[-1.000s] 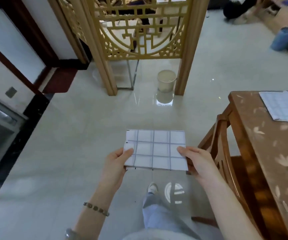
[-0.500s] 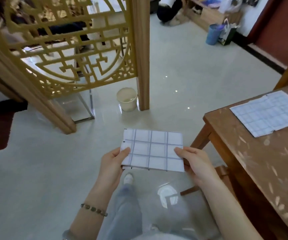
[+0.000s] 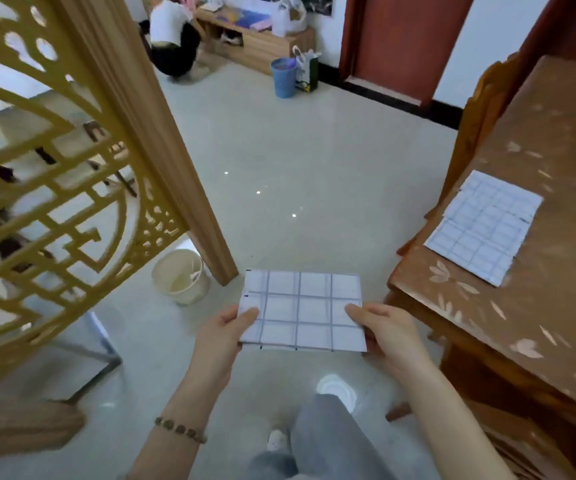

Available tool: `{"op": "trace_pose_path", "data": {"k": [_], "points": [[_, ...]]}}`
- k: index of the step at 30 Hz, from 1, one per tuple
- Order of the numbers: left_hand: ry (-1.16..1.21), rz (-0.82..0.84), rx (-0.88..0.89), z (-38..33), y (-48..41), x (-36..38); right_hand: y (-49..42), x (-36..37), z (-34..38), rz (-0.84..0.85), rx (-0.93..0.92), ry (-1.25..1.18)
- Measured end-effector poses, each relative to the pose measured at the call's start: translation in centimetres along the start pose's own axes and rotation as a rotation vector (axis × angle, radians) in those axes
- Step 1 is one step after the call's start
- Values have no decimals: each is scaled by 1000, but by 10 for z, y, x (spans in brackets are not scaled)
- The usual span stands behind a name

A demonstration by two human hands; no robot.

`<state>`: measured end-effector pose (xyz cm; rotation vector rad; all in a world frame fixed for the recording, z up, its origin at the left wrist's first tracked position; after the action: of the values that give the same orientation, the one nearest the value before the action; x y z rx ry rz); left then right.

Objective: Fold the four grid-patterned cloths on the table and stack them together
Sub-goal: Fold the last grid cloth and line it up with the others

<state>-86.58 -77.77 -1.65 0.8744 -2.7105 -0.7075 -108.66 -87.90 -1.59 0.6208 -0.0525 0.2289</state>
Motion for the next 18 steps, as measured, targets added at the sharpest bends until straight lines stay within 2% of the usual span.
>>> {"op": "trace_pose_path", "data": {"k": [9, 18], "points": [[-185, 178, -3, -50, -121, 53, -89, -4, 36, -199, -2, -90], [-441, 405, 22, -93, -224, 156, -168, -55, 85, -400, -34, -137]]}}
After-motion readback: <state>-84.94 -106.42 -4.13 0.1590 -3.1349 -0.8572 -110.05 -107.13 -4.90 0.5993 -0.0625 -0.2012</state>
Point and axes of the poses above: each hand's wrist, its own y-axis away from the middle knuckle, its own x-axis out of the palm, z = x × y, the point moved 3 cm from there along -y, towards the middle knuckle, and after that the axes turned 1 degree about -z, right-handed, at the moved point
